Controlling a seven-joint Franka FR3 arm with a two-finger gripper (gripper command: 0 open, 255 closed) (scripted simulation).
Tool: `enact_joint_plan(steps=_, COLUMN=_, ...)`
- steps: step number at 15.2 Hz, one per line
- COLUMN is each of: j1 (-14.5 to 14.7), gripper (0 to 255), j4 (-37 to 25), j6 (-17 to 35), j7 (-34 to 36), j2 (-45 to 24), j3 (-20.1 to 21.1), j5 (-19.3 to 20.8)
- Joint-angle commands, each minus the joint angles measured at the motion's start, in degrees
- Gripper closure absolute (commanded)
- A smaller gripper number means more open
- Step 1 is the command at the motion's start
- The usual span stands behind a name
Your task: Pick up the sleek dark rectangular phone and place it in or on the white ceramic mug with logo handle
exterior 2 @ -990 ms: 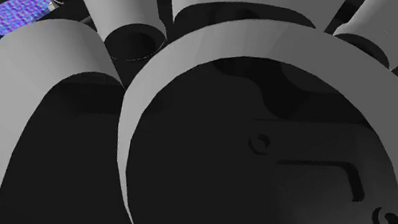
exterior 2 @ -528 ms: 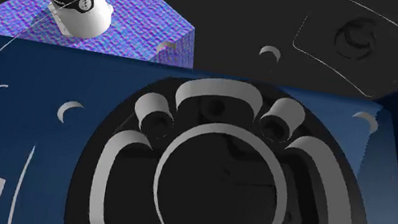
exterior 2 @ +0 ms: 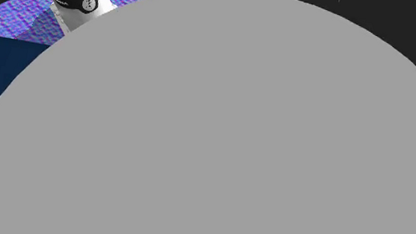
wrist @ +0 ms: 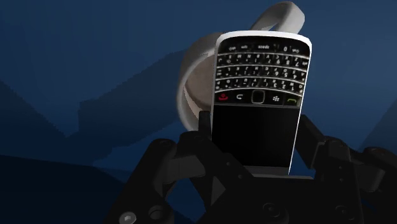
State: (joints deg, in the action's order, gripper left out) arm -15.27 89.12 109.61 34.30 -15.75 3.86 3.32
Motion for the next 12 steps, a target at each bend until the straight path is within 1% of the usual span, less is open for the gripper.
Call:
enact_joint_plan(steps=1, j1=0.00, gripper=255, j4=0.08, j6=0.09, j7=0.00, j2=0.01, j3=0.00, j5=0.00)
enact_joint_plan(steps=4, j1=0.00, gripper=255, j4=0.08, j6=0.09, j7=0.00, j2=0.01, j3=0.00, j5=0.00)
enact_joint_plan(steps=5, j1=0.00, gripper=0, j4=0.08, j6=0.09, j7=0.00, j2=0.01, j3=0.00, j5=0.00)
enact_joint_plan(steps=10, j1=0.00, gripper=0, j4=0.07, j6=0.09, j7=0.00, j2=0.01, j3=0.00, j5=0.00)
enact_joint_plan(steps=12, j1=0.08, gripper=0, j4=-3.00, j6=-3.52, j7=-0.07, j2=0.55, j3=0.06, j5=-0.07)
